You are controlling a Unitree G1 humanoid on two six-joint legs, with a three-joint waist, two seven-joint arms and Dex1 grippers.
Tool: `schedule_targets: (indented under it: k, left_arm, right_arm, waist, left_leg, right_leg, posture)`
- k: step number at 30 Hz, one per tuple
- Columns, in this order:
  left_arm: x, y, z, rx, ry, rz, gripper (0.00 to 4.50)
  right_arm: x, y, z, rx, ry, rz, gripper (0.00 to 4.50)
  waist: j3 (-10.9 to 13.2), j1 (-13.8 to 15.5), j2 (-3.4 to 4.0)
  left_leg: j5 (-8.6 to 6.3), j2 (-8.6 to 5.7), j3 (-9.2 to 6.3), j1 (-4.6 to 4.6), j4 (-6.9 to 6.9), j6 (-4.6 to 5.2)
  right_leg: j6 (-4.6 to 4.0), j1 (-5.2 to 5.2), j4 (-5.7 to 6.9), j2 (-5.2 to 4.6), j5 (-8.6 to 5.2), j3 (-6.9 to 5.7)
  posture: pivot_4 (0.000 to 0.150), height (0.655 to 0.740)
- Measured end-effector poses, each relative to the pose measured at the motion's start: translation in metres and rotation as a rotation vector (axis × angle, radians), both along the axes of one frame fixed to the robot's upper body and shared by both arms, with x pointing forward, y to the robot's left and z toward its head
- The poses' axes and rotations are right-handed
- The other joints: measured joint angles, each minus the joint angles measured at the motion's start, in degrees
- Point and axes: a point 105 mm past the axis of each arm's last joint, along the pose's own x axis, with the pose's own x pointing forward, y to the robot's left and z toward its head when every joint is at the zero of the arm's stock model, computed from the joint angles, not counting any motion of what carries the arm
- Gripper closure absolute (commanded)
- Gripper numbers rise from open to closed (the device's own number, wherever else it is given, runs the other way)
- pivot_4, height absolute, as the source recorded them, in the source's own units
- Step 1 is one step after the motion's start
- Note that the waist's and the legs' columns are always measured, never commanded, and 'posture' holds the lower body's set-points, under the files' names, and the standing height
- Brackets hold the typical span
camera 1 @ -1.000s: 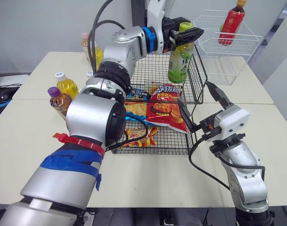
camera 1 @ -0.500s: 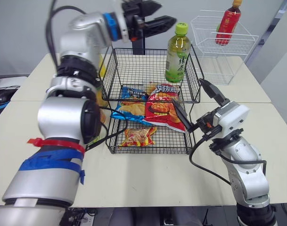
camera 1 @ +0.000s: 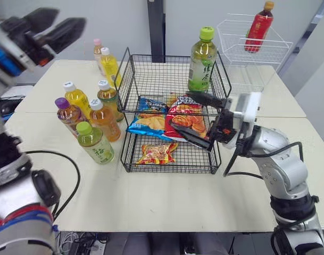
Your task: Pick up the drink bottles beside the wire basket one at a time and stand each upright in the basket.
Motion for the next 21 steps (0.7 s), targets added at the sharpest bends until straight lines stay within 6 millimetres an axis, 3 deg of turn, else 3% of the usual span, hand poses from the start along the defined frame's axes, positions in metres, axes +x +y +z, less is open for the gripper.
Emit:
schedule_targets:
  k: [4, 8, 12, 16, 18, 21]
  left_arm:
    - [-0.041, 0.035, -0.036, -0.051, 0.085, 0.152, 0.04]
    - [-0.085, 0.061, -0.078, -0.129, 0.173, 0.279, 0.04]
    - [-0.129, 0.077, -0.128, -0.224, 0.291, 0.390, 0.04]
    - [-0.178, 0.079, -0.178, -0.290, 0.439, 0.490, 0.04]
    - [-0.191, 0.082, -0.180, -0.267, 0.448, 0.535, 0.04]
    - [-0.192, 0.081, -0.168, -0.226, 0.384, 0.542, 0.04]
  right_arm:
    - [0.003, 0.005, -0.017, -0.083, 0.092, 0.110, 0.00]
    - [0.004, 0.015, -0.020, -0.099, 0.115, 0.191, 0.00]
    - [0.006, 0.021, -0.018, -0.080, 0.120, 0.226, 0.00]
    - [0.008, 0.023, -0.019, -0.072, 0.121, 0.242, 0.00]
    - [0.008, 0.025, -0.019, -0.071, 0.116, 0.247, 0.00]
    - [0.007, 0.029, -0.021, -0.069, 0.115, 0.262, 0.00]
  waist:
    - [-0.1, 0.1, -0.10]
    - [-0.1, 0.3, -0.19]
    - [-0.1, 0.1, -0.21]
    - [-0.3, 0.1, -0.51]
    - [-0.3, 0.5, -0.42]
    - [-0.4, 0.7, 0.10]
  left_leg:
    - [0.00, 0.02, -0.05, 0.07, -0.01, 0.01]
    - [-0.07, 0.04, -0.17, 0.10, -0.01, 0.11]
    - [-0.14, 0.03, -0.13, 0.25, -0.05, 0.23]
    - [-0.21, 0.05, -0.14, 0.27, -0.06, 0.30]
    - [-0.20, 0.03, -0.19, 0.31, -0.08, 0.30]
    - [-0.21, -0.03, -0.12, 0.35, -0.07, 0.32]
  right_leg:
    - [0.01, 0.12, -0.03, -0.01, -0.01, -0.07]
    - [0.01, 0.18, -0.03, -0.02, -0.01, -0.19]
    - [0.00, 0.29, -0.06, -0.08, 0.00, -0.16]
    - [-0.11, 0.31, -0.11, -0.08, -0.07, -0.19]
    - [-0.19, 0.32, -0.12, -0.08, -0.12, -0.22]
    - [-0.16, 0.34, -0.13, -0.12, -0.11, -0.13]
  posture:
    - [0.150, 0.7400]
    - [0.150, 0.7400]
    - [0.150, 0.7400]
    - [0.150, 0.7400]
    - [0.150, 0.7400]
    - [0.150, 0.7400]
